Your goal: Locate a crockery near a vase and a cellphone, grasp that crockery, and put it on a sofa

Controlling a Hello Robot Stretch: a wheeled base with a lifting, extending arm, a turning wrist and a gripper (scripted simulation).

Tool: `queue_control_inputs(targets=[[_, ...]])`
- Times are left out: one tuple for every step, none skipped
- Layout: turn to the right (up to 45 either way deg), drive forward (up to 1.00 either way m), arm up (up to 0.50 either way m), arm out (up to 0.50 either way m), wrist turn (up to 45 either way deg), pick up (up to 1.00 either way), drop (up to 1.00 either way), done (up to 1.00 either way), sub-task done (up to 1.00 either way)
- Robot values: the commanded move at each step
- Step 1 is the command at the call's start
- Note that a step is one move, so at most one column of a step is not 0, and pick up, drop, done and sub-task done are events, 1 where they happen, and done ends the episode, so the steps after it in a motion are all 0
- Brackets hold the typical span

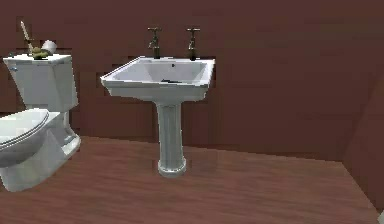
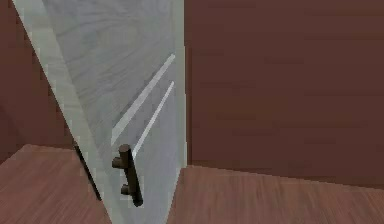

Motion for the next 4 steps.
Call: queue_control_inputs(targets=[[6.0, 0.00, 0.00, 0.00, 0.0, 0.00, 0.00, 0.00, 0.00], [0.0, 0.15, 0.00, 0.00, 0.0, 0.00, 0.00, 0.00, 0.00], [30.0, 0.00, 0.00, 0.00, 0.0, 0.00, 0.00, 0.00, 0.00], [0.0, 0.60, 0.00, 0.00, 0.0, 0.00, 0.00, 0.00, 0.00]])
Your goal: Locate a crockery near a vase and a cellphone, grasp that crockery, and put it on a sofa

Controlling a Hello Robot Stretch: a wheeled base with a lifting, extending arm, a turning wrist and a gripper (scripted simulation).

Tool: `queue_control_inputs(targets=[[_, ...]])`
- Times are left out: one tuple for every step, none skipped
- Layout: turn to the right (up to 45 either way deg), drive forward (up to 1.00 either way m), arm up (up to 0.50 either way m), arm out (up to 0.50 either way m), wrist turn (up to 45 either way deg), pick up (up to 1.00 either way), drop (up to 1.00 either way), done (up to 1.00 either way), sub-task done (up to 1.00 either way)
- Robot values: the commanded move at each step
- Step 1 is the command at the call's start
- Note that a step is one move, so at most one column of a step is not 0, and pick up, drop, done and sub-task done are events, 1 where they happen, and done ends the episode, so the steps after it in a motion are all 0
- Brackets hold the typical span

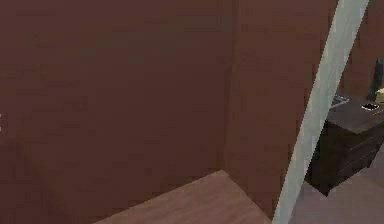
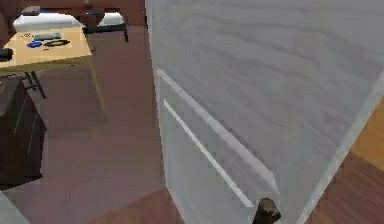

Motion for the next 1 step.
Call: queue_control_inputs(targets=[[45.0, 0.00, 0.00, 0.00, 0.0, 0.00, 0.00, 0.00, 0.00]])
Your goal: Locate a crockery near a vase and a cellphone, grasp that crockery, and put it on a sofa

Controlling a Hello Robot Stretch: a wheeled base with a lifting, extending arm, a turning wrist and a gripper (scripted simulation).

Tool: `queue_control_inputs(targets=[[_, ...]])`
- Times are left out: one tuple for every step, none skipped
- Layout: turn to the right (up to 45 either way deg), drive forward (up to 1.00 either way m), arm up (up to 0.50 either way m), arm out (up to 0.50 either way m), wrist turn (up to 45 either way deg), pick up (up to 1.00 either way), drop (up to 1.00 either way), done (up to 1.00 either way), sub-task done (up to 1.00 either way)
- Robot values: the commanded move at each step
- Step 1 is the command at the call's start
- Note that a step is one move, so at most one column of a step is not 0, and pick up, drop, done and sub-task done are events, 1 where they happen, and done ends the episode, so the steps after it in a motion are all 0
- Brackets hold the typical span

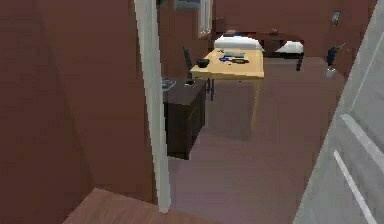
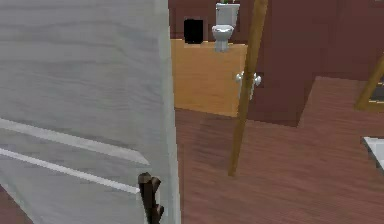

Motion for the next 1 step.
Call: queue_control_inputs(targets=[[12.0, 0.00, 0.00, 0.00, 0.0, 0.00, 0.00, 0.00, 0.00]])
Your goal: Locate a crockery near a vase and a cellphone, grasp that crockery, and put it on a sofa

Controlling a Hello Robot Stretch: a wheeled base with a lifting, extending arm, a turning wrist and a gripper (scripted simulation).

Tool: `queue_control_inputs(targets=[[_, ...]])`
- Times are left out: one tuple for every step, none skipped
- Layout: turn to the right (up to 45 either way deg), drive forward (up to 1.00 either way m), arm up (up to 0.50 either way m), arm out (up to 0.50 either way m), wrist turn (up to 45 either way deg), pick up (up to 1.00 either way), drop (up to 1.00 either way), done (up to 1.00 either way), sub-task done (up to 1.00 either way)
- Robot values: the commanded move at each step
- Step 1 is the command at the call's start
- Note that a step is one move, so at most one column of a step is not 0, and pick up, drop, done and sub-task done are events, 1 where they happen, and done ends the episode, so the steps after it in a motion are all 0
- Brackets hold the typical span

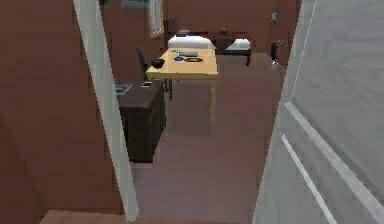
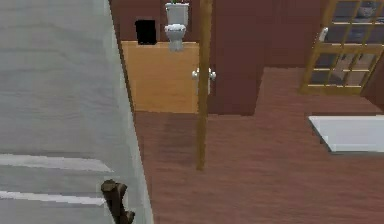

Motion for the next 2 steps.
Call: queue_control_inputs(targets=[[0.0, 1.00, 0.00, 0.00, 0.0, 0.00, 0.00, 0.00, 0.00], [3.0, 0.00, 0.00, 0.00, 0.0, 0.00, 0.00, 0.00, 0.00]])
